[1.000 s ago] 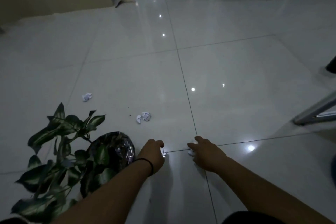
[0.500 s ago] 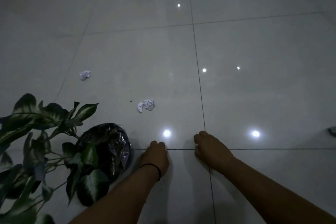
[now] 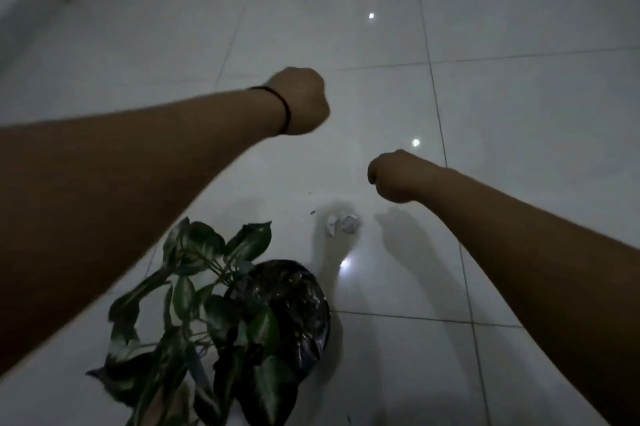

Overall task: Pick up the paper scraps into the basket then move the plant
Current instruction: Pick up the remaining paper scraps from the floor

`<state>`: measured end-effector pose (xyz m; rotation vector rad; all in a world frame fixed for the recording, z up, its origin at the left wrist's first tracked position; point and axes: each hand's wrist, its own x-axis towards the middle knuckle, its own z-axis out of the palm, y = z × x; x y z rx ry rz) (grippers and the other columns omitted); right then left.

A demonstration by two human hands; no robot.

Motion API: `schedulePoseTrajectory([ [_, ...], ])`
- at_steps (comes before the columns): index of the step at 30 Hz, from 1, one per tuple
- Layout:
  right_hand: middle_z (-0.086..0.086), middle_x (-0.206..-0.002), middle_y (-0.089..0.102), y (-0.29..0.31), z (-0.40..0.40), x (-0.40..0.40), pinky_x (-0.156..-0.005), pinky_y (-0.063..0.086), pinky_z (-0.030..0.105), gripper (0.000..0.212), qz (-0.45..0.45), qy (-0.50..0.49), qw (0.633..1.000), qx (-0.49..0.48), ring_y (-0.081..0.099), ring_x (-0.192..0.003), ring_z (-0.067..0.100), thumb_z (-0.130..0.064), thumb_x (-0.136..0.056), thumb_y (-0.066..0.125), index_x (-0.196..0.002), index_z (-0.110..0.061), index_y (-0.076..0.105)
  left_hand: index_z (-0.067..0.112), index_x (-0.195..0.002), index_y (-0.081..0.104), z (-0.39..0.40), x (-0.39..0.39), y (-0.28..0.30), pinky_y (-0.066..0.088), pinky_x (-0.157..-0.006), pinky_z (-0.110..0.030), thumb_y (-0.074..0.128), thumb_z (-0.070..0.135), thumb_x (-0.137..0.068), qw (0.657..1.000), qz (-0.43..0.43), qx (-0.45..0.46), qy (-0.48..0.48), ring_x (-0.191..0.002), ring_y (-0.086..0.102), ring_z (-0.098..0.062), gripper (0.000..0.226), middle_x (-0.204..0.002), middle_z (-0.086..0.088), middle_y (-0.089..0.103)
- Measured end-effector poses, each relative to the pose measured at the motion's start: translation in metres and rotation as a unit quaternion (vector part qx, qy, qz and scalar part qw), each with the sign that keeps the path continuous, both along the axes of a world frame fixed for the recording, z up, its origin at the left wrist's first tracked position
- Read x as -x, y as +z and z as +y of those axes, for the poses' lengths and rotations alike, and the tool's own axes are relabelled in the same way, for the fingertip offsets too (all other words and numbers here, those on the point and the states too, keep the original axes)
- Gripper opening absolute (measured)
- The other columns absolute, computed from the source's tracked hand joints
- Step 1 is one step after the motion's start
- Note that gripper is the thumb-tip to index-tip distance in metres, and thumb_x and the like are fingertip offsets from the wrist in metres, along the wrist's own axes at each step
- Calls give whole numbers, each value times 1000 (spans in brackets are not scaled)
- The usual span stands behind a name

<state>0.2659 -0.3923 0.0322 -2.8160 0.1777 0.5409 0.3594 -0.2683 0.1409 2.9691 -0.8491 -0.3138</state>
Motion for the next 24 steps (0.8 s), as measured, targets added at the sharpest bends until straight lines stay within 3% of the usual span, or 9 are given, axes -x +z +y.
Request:
schedulePoseTrajectory([
  [3, 19, -125, 59, -5, 14, -9, -90, 45, 32, 32, -10, -39, 999, -5, 55, -112, 33, -9, -92, 40, -117, 0, 58, -3, -110, 61, 45, -29, 5, 51, -66, -29, 39, 9, -91, 998, 45, 8, 44, -84, 62, -31, 32, -111, -23, 65],
  [5, 21, -123, 58, -23, 28, 4, -84, 43, 30, 31, -5, -68, 997, -22, 54, -111, 33, -10, -91, 40, -115, -1, 57, -3, -103, 63, 72, -43, -1, 48, -71, -31, 38, 9, -90, 998, 44, 25, 37, -90, 59, -33, 31, -111, -23, 64],
  [8, 19, -129, 49, -51, 42, 25, -90, 43, 33, 35, 64, -88, 994, -6, 50, -116, 32, -18, -92, 44, -125, -6, 48, -3, -84, 65, 113, -55, -20, 38, -71, -30, 40, 16, -89, 997, 61, 40, 21, -87, 54, -30, 32, -96, -20, 64],
  [11, 17, -131, 45, -63, 45, 28, -92, 43, 35, 41, 76, -123, 989, 12, 47, -117, 31, -22, -92, 46, -130, -11, 42, 0, -78, 61, 144, -72, -45, 41, -69, -31, 40, 33, -92, 998, 61, -30, -1, -80, 56, -30, 42, -84, -16, 64],
  [14, 16, -129, 45, -70, 47, 25, -92, 42, 37, 45, 43, -132, 990, 20, 47, -115, 32, -30, -90, 50, -131, -14, 40, 3, -83, 63, 166, -94, -66, 41, -66, -31, 40, 36, -94, 996, 53, -77, -12, -77, 56, -26, 42, -85, -16, 66],
  [16, 15, -130, 44, -75, 51, 20, -94, 42, 38, 51, 42, -134, 990, 22, 45, -116, 33, -36, -88, 53, -133, -16, 38, 3, -98, 62, 180, -107, -79, 36, -68, -29, 43, 26, -93, 996, 65, -68, -6, -77, 50, -24, 29, -97, -19, 66],
  [19, 13, -132, 43, -86, 63, 11, -95, 42, 40, 55, 44, -129, 991, 6, 45, -117, 31, -44, -86, 54, -133, -21, 37, 1, -114, 55, 192, -118, -96, 32, -69, -28, 41, 15, -93, 995, 82, -62, -4, -81, 49, -28, 29, -108, -24, 63],
  [24, 13, -125, 47, -101, 79, -3, -91, 43, 38, 45, 52, -110, 993, -6, 48, -112, 32, -38, -88, 52, -127, -17, 43, 5, -116, 54, 202, -128, -115, 35, -70, -29, 43, 1, -87, 991, 110, -73, -32, -85, 50, -27, 31, -110, -20, 61],
])
